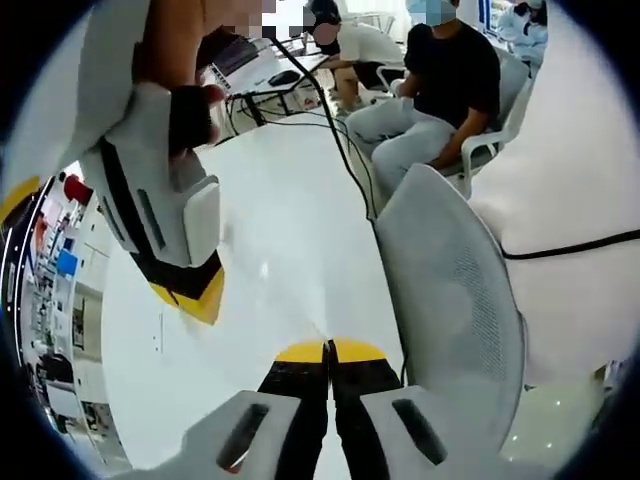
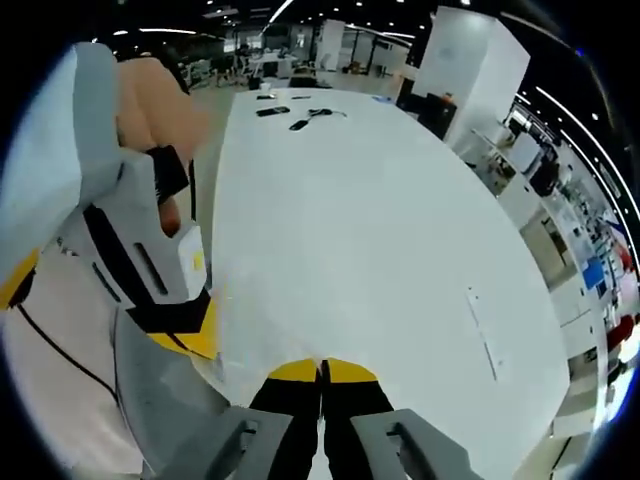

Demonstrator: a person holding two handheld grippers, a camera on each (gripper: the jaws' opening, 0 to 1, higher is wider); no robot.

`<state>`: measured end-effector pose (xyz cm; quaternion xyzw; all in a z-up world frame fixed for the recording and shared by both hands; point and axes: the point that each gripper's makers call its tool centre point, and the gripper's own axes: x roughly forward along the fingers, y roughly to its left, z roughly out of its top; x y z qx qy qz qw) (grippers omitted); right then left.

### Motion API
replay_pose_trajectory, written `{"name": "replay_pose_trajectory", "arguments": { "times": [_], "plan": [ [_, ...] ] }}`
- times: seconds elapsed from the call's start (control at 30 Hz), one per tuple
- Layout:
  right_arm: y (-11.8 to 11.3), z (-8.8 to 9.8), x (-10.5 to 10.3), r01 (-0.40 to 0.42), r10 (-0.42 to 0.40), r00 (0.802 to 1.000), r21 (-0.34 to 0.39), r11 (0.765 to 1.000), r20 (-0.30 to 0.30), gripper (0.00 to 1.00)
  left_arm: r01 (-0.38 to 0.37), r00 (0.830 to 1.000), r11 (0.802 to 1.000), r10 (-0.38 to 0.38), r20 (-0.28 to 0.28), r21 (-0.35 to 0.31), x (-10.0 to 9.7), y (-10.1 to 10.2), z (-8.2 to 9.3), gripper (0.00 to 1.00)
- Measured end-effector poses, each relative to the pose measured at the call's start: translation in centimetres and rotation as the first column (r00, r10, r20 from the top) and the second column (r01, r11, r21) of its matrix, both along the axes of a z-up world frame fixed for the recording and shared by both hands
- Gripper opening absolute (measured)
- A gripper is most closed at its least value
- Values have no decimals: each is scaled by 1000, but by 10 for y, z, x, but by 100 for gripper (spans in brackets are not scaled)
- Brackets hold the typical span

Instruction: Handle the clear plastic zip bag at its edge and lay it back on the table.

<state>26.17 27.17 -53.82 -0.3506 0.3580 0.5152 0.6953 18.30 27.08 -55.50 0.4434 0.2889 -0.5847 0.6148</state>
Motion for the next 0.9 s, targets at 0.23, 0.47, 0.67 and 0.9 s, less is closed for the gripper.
{"name": "replay_pose_trajectory", "arguments": {
  "times": [0.23,0.47,0.67,0.9],
  "plan": [
    [-4,1,4,12,-12,1000,1,1000,14,0,21,1000,999,-21,14,27,-8,-1,-9,0],
    [-7,0,6,16,-16,1000,-1,1000,18,0,26,999,999,-26,21,21,-10,-3,-11,0],
    [-8,2,5,22,-22,999,4,1000,24,0,28,999,999,-28,35,16,-12,-6,-11,0],
    [-9,5,6,17,-17,999,5,1000,30,0,42,998,999,-43,55,21,-14,-9,-12,0]
  ]
}}
